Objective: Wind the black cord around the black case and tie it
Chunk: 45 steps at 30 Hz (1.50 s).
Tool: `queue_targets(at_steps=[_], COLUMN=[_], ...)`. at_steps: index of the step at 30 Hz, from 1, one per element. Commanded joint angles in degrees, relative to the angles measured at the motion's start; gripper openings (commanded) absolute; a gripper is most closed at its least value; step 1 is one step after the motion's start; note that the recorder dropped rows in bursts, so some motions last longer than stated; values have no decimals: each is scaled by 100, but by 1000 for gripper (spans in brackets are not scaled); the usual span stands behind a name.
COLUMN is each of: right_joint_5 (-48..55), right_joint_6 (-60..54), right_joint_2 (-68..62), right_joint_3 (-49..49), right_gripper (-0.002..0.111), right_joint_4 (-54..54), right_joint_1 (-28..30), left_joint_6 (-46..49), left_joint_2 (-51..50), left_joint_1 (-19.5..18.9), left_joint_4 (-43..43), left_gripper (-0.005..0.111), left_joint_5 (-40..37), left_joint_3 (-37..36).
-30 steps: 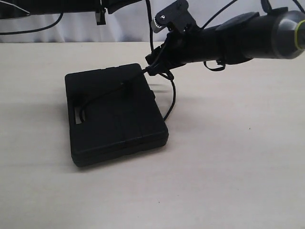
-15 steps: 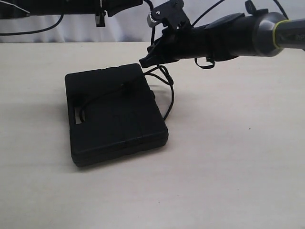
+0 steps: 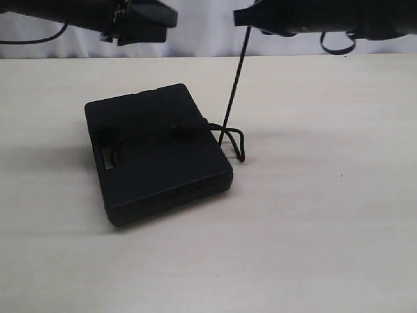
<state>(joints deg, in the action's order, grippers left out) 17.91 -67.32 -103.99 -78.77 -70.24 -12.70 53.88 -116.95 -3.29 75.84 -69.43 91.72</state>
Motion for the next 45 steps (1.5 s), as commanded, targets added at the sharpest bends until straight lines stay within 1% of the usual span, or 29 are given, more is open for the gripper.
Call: queue_targets(at_steps=[1,4,6,7,8,9,10,11,12,13,14,15,19,21,24,26,27,29,31,32,33,39,42,45], right_joint_5=[475,631,641,606,562,450,440,445,459,459,459,459,469,466,466,484,484,486,462,515,647,1114,1219,1074], right_joint_6=[1021,1420,1466,1466,1456,1407,1407,1407,1407,1407,1407,1407,1407,1419,1431,1429,1429,1540,1735,1747,1807,1807,1882,2083], right_joint_2=[470,555,554,554,554,554,554,544,544,544,544,544,544,544,544,544,544,544,544,568,606,656,656,656], right_joint_3=[145,360,509,593,658,784,835,846,846,846,846,846,846,846,846,846,846,846,846,823,822,832,858,1054], right_gripper=[4,4,4,4,4,4,4,4,4,4,4,4,4,4,4,4,4,4,4,4,4,4,4,4], right_joint_4=[895,1378,1535,1550,1550,1550,1550,1550,1550,1550,1550,1550,1550,1550,1550,1550,1550,1550,1550,1550,1529,1619,1965,2319], right_joint_1=[613,809,876,881,881,881,881,881,881,881,881,881,881,881,881,881,881,881,913,1032,1263,2194,2592,2957], left_joint_6=[-859,-2316,-2878,-2982,-2993,-2993,-2993,-2993,-3018,-3124,-3165,-3189,-3426,-3594,-3814,-3825,-3825,-3825,-3825,-3825,-3765,-3694,-3571,-3571], left_joint_2=[191,191,191,191,191,191,191,191,191,191,191,191,165,23,-221,-363,-421,-433,-367,-241,-51,227,201,201], left_joint_1=[-338,-434,-423,-423,-423,-423,-423,-423,-410,-322,-272,-175,187,289,302,302,302,302,264,186,45,-266,-277,-277], left_joint_4=[-2359,-3966,-4672,-4803,-4792,-4655,-4527,-4246,-4155,-4128,-4118,-4104,-4080,-4099,-4452,-4478,-4425,-4356,-4366,-4339,-4297,-4173,-4293,-4241], left_gripper=[54,54,54,54,54,54,54,54,54,54,54,54,54,54,54,54,53,44,23,4,0,0,0,0], left_joint_5=[-53,-53,-53,-53,-53,-53,71,423,624,1003,1210,1681,2698,2952,2967,2977,3115,3247,3290,3250,3100,2694,2495,2476], left_joint_3=[45,-74,-351,-544,-705,-1046,-1186,-1394,-1497,-1667,-1734,-1840,-1970,-1970,-1970,-1970,-1970,-1970,-1889,-1789,-1664,-1554,-1554,-1554])
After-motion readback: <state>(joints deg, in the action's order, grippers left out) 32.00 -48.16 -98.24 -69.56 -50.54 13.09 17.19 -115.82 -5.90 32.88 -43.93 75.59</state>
